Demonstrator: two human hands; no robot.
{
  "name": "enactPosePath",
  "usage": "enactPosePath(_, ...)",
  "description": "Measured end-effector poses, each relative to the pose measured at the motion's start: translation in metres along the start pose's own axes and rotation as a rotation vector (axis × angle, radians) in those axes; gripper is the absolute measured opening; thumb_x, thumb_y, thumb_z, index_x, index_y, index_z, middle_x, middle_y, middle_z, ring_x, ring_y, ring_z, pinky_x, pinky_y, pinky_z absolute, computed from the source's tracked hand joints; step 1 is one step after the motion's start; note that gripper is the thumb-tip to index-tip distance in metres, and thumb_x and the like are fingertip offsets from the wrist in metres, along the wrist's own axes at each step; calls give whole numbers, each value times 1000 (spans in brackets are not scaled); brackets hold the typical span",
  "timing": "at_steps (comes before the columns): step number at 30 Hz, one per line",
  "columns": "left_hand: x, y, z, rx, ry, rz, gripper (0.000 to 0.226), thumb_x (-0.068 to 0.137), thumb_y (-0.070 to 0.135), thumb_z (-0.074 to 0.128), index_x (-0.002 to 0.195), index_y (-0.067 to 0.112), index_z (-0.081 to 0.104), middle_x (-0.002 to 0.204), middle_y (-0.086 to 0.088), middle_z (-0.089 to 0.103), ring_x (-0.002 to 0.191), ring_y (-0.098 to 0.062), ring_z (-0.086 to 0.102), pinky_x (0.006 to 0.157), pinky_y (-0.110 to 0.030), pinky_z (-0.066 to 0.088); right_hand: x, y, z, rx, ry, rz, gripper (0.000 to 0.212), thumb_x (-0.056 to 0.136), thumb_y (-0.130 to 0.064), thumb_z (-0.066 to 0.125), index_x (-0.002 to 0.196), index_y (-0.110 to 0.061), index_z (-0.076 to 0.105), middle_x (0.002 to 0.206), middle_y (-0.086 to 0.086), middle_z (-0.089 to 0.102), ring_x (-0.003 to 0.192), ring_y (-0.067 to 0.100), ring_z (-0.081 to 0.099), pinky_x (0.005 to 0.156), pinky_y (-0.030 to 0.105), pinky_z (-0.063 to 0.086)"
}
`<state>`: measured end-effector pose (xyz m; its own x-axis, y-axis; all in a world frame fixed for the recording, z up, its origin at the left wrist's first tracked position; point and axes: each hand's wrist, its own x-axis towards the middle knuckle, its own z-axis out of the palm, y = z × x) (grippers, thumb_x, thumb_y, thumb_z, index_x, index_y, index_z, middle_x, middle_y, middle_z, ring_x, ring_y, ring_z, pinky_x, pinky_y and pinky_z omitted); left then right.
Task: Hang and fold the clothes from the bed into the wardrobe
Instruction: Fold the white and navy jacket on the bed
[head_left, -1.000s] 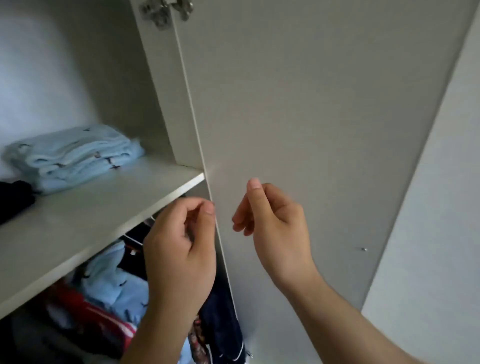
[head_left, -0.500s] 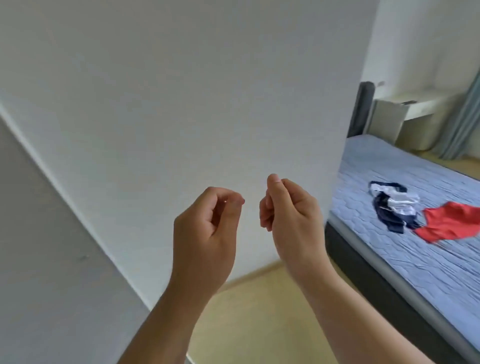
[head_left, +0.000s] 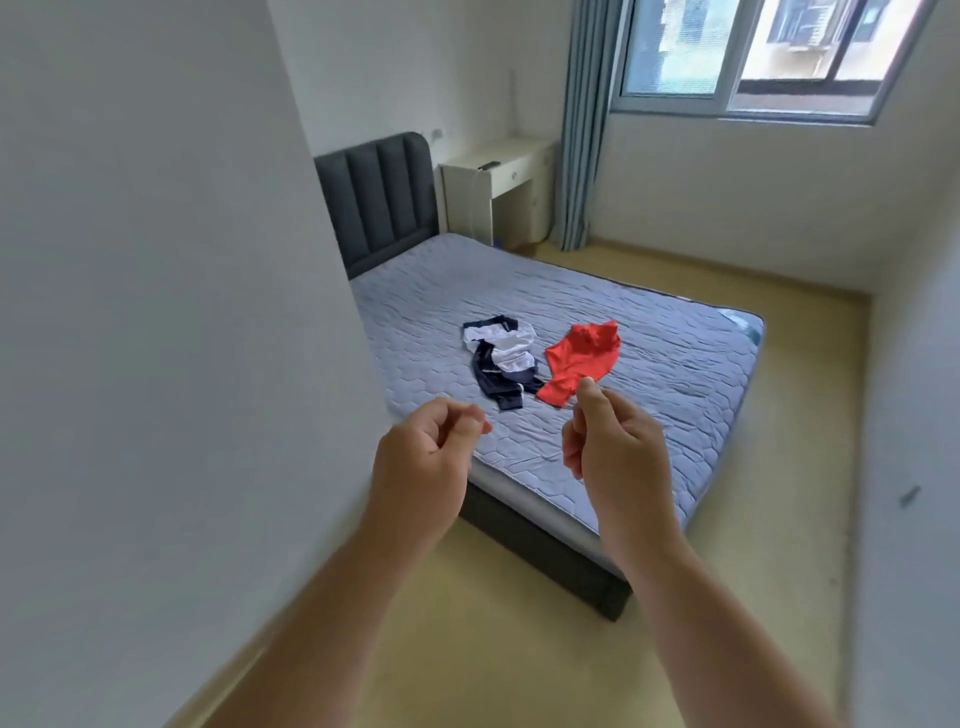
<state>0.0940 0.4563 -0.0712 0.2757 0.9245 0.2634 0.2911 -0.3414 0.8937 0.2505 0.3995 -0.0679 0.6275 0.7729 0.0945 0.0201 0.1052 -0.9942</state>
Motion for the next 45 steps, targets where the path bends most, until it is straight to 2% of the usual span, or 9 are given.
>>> enactPosePath(11,149,-65,120,15,-241,-74,25,94,50,52,81,35,69,51,6,44,46,-10,38,46,-22,33,151,73,-37,-107,100,122,56,106,-33,48,51,-24,53,53,4,55,50,17,48,56,36,38)
enactPosePath(18,305,-136,165,24,-306,-168,29,102,37,56,80,24,69,50,8,49,47,-10,42,51,-32,38,301,116,7,-242,122,174,54,105,-34,50,53,-21,53,53,3,56,50,18,51,55,38,41)
enactPosePath(22,390,-170,181,3,-320,-264,30,102,34,56,78,22,69,46,13,48,41,-4,38,45,-24,33,377,141,33,-298,102,238,50,105,-36,50,59,-15,55,55,3,60,54,21,55,59,45,45)
enactPosePath(27,456,-210,202,45,-380,-334,29,102,32,57,77,22,69,45,17,50,41,-3,42,51,-28,33,452,186,56,-314,77,351,48,104,-34,52,61,-14,57,54,-2,59,55,17,54,61,40,46)
enactPosePath(32,505,-250,215,174,-435,-384,29,102,34,55,79,23,68,49,14,56,46,-2,51,47,-19,37,515,237,82,-380,22,493,46,104,-34,51,64,-12,59,58,0,60,55,19,55,61,35,45)
enactPosePath(34,528,-269,220,214,-448,-431,27,102,34,54,83,22,69,54,11,56,53,-7,51,54,-27,39,542,260,97,-415,-10,543,46,104,-35,49,64,-13,59,59,1,61,56,20,55,59,32,42)
enactPosePath(40,598,-336,233,346,-508,-546,28,102,33,54,94,12,70,64,9,55,64,-16,51,61,-31,35,620,343,151,-466,-45,689,43,101,-33,48,63,-17,59,60,1,62,57,21,58,52,28,41)
enactPosePath(42,622,-370,244,366,-545,-577,29,102,35,54,94,12,70,65,7,56,68,-20,53,62,-33,36,649,385,168,-469,-42,747,39,98,-30,48,66,-13,62,62,5,64,61,26,61,54,32,46)
enactPosePath(45,657,-436,267,397,-572,-641,27,102,37,53,94,16,68,74,7,62,72,-17,56,62,-32,37,691,465,192,-500,-36,849,35,95,-28,49,78,-2,64,77,17,71,76,37,66,70,46,55)
